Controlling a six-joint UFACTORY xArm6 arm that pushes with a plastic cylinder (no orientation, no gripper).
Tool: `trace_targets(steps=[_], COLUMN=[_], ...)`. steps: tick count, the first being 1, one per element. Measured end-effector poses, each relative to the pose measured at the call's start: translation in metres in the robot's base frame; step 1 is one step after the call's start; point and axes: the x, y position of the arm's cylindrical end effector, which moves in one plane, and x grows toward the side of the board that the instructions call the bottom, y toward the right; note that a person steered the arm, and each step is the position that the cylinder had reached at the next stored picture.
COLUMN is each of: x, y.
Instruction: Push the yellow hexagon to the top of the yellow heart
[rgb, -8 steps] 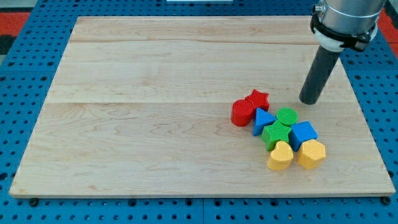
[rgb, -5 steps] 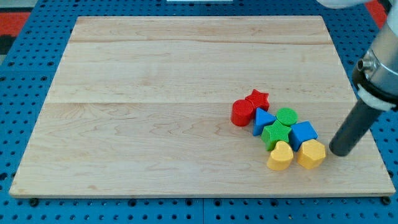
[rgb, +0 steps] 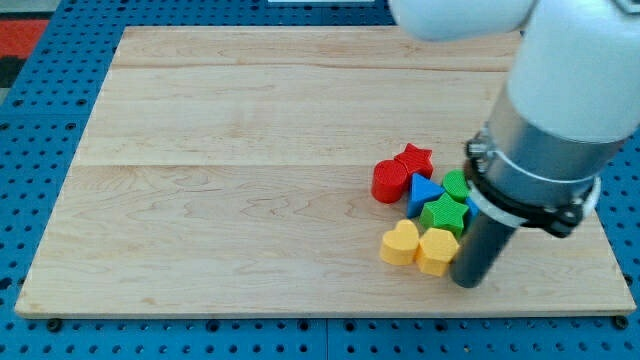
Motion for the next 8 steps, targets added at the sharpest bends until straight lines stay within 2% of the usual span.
trace_targets(steps=[2,3,5,8], x=[-0.053,-0.053,-0.045,-0.043], y=[-0.053,-0.08,-0.08,-0.019])
